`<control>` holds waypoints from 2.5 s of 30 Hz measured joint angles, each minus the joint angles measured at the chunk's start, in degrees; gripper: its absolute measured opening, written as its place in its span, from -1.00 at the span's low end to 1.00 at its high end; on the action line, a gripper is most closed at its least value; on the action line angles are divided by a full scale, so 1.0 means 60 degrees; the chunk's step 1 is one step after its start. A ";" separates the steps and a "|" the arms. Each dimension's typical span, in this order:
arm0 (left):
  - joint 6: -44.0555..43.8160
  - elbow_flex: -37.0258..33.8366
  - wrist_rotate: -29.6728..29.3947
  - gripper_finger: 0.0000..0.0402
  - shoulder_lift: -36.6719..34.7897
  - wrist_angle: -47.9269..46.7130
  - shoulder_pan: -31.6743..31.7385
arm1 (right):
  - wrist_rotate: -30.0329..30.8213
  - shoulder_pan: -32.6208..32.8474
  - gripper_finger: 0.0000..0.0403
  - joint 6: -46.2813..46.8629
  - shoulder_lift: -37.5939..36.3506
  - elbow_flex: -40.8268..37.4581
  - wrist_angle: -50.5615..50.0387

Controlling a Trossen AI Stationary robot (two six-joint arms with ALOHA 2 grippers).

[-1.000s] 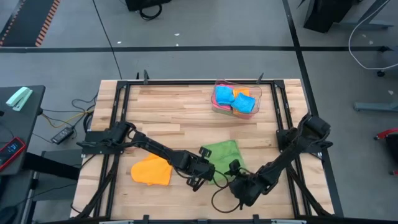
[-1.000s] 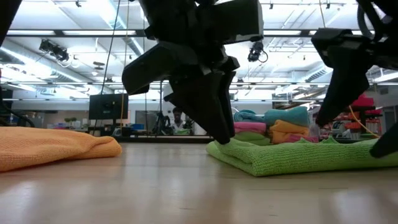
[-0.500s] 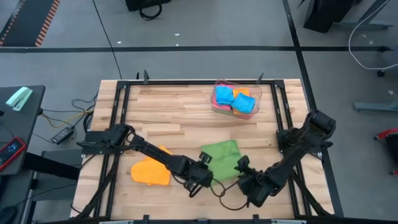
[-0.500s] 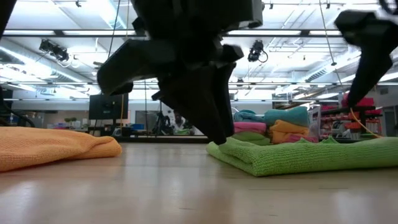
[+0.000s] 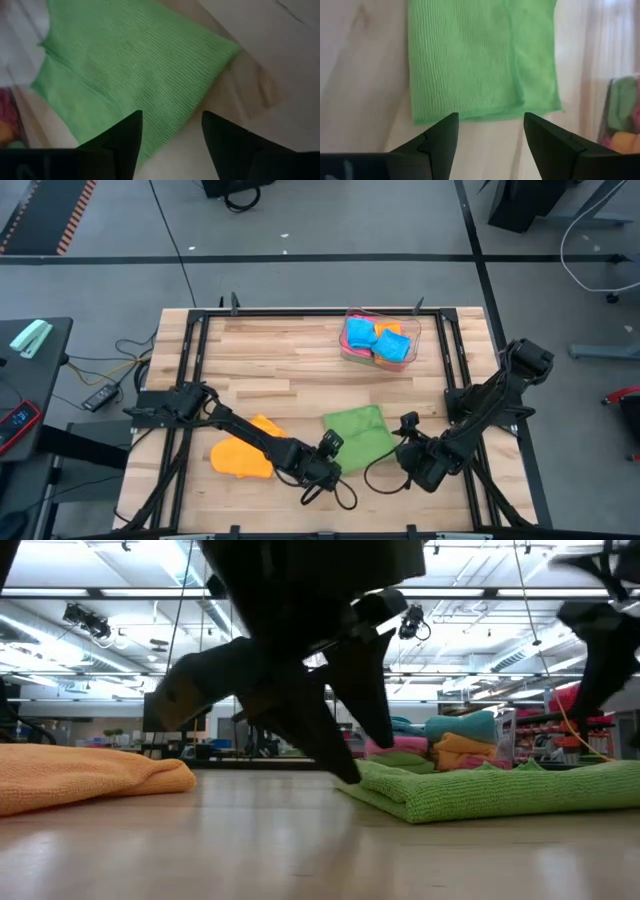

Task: Fold microfiber towels
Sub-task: Fold the green towel

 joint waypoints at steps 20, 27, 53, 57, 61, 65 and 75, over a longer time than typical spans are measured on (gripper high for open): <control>-0.1881 -0.1641 0.1600 -0.44 -0.0905 -0.0151 0.1005 | -0.1297 -0.2035 0.02 0.1676 -0.2992 -0.2272 0.1663; -0.2651 -0.3735 0.1805 -0.56 -0.2351 0.2299 0.1257 | -0.1857 -0.2675 -0.01 0.1595 -0.4061 -0.2686 0.2797; -0.8656 -0.6989 0.4921 0.07 -0.2863 0.7594 0.4421 | -0.4019 -0.5876 -0.01 0.1033 -0.4054 -0.2686 0.3563; -0.8542 -0.7026 0.5154 0.04 -0.2851 0.8249 0.4410 | -0.4022 -0.5879 -0.01 0.0881 -0.4054 -0.2686 0.3563; -0.8461 -0.6956 0.5194 -0.02 -0.2500 0.8481 0.4314 | -0.3994 -0.5876 -0.01 0.0866 -0.4054 -0.2686 0.3595; -0.8289 -0.6728 0.5180 -0.10 -0.1985 0.8941 0.4244 | -0.3803 -0.5876 -0.01 0.0786 -0.4051 -0.2686 0.3719; -0.7358 -0.6546 0.5165 -0.63 -0.1901 0.8768 0.4135 | -0.3800 -0.5879 -0.01 0.0465 -0.4019 -0.2692 0.3754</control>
